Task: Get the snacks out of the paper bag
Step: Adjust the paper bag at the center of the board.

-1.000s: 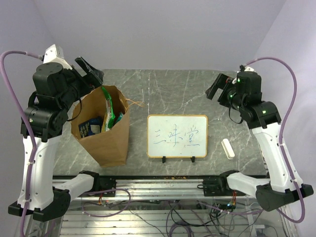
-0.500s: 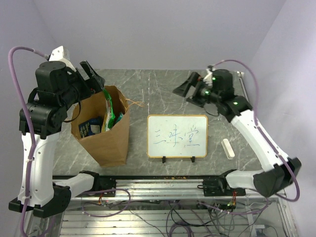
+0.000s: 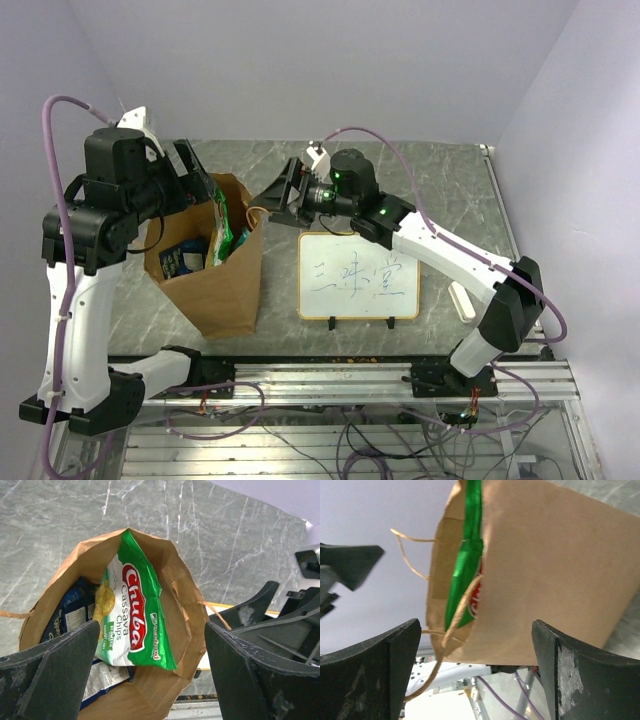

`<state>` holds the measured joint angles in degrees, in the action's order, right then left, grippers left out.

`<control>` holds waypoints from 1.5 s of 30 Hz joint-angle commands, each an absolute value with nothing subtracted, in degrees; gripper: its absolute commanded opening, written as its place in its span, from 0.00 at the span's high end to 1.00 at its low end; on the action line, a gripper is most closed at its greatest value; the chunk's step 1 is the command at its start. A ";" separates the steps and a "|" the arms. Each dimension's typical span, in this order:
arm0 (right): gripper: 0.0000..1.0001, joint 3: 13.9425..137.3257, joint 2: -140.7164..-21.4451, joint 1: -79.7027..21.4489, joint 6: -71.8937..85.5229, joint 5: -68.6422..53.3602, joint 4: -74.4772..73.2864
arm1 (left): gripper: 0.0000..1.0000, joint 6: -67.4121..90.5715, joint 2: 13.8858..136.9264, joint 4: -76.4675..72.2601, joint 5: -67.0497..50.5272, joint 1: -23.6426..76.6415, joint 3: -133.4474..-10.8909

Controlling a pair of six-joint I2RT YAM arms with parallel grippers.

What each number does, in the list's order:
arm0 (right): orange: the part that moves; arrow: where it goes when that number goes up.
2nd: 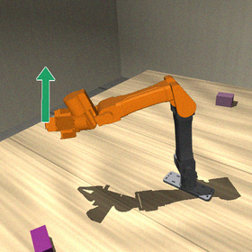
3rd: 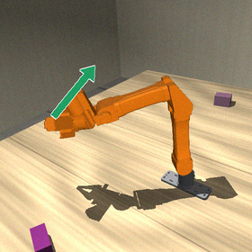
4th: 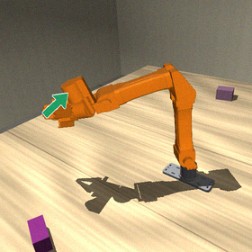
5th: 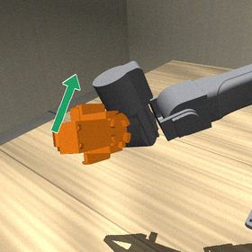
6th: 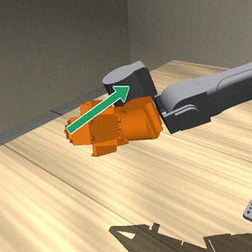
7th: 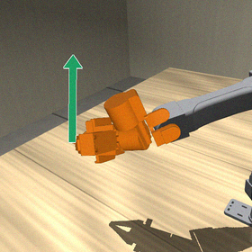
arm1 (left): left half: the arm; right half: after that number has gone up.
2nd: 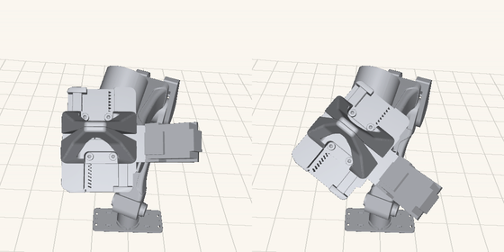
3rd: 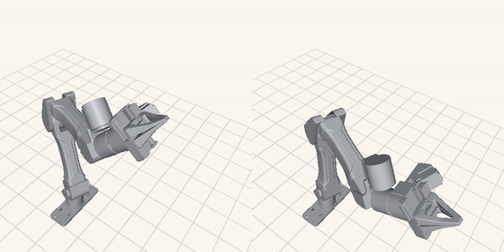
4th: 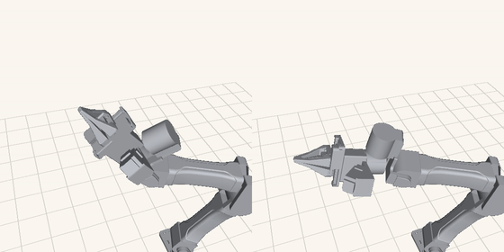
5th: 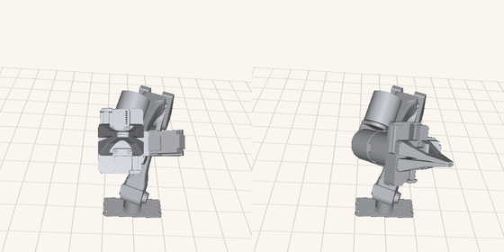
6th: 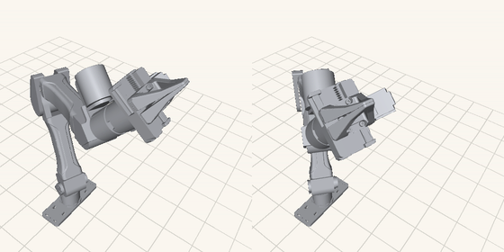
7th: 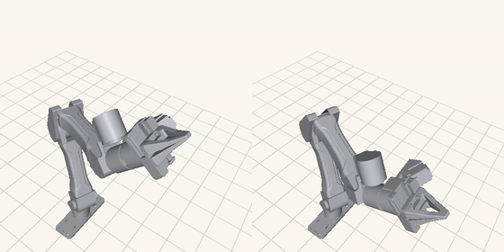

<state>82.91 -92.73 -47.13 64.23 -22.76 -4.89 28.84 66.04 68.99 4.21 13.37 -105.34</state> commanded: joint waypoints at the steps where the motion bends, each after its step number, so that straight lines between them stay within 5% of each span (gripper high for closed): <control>1: 0.19 84.51 -92.62 -47.71 66.54 -23.10 -1.11 | 0.04 26.34 65.27 72.45 4.11 13.97 -107.63; 10: 0.59 83.92 -90.56 -48.40 67.32 -24.83 -1.45 | 0.04 25.79 65.55 74.59 5.93 13.95 -109.09; 14: 0.99 85.19 -91.13 -47.53 66.61 -27.00 -1.89 | 0.04 26.72 65.88 73.93 7.75 13.97 -108.03; 38: 1.00 90.78 -94.04 -32.79 48.16 -39.85 -18.91 | 0.04 33.37 64.95 85.68 12.99 13.97 -115.92; 45: 1.00 92.51 -95.58 -32.70 44.48 -42.14 -20.16 | 0.04 42.31 56.06 85.78 17.85 13.97 -105.72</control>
